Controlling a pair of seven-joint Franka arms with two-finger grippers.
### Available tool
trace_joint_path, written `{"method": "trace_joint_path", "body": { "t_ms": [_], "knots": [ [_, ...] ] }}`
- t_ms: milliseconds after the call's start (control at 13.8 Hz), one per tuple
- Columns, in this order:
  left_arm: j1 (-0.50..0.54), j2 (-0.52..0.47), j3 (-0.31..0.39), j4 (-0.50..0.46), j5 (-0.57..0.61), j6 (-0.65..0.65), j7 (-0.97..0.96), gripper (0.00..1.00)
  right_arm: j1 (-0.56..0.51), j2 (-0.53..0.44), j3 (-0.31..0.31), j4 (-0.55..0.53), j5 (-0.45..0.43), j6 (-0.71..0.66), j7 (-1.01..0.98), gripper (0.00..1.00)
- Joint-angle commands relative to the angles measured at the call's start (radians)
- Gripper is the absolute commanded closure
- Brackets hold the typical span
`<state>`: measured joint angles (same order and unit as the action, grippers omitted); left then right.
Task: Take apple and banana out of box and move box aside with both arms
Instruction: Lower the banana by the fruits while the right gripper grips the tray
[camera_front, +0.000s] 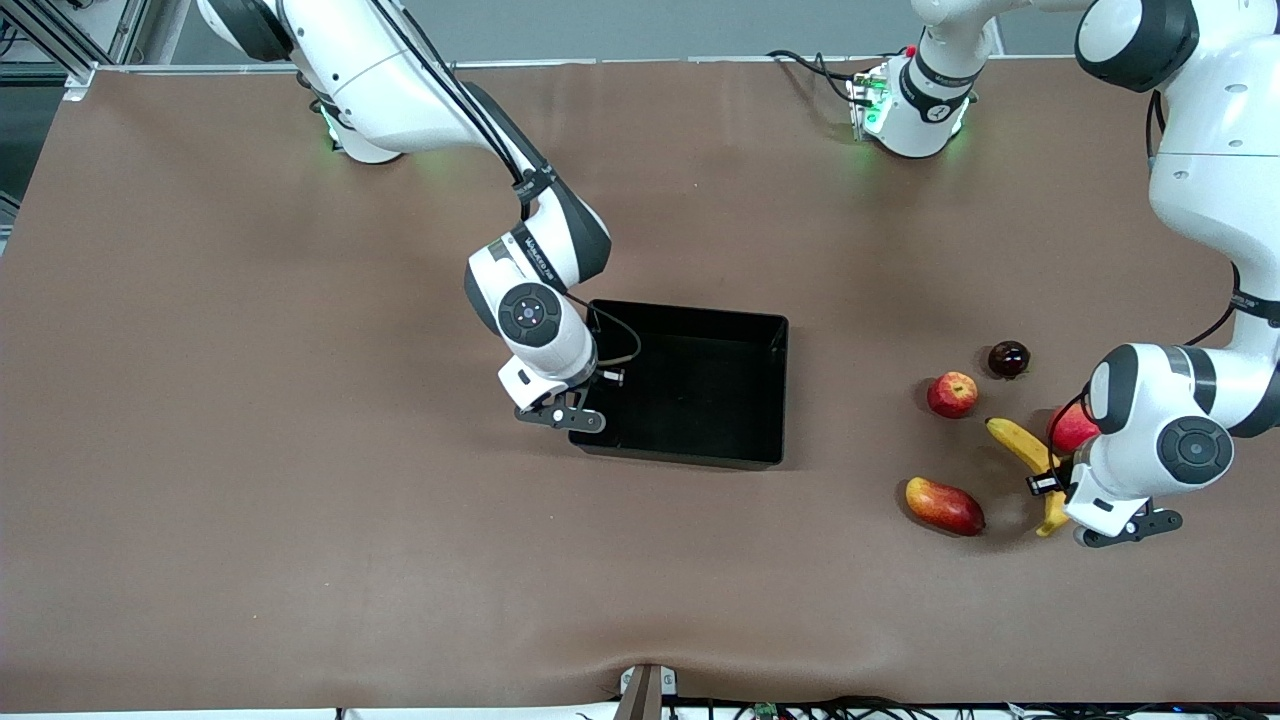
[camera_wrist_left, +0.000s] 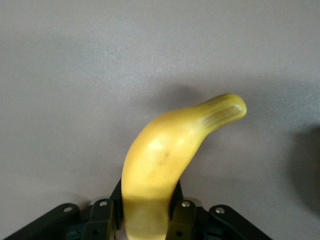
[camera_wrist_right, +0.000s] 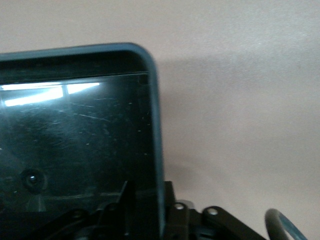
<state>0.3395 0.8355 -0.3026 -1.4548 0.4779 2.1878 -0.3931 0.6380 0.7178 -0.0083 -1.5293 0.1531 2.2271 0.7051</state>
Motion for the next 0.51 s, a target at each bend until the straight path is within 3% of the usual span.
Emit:
{"method": "trace_joint_path", "body": {
  "t_ms": [0,72,145,217,434],
  "knots": [
    [-0.001,0.011,0.002,0.017,0.022,0.010,-0.001,0.83,-0.012,-0.018,0.002,-0.006,-0.015,-0.020,0.013,1.00],
    [-0.002,0.011,0.002,0.017,0.022,0.010,-0.010,0.64,-0.017,-0.020,0.002,-0.005,-0.015,-0.023,0.011,1.00],
    [-0.004,0.011,0.002,0.017,0.021,0.010,-0.015,0.38,-0.027,-0.026,0.002,-0.002,-0.015,-0.023,0.004,1.00],
    [-0.004,0.010,0.000,0.017,0.010,0.010,-0.016,0.00,-0.046,-0.034,0.002,-0.002,-0.015,-0.027,-0.002,1.00],
    [-0.008,-0.022,-0.009,0.017,0.002,0.009,-0.017,0.00,-0.127,-0.115,0.005,0.006,-0.007,-0.134,-0.079,1.00]
  ]
}}
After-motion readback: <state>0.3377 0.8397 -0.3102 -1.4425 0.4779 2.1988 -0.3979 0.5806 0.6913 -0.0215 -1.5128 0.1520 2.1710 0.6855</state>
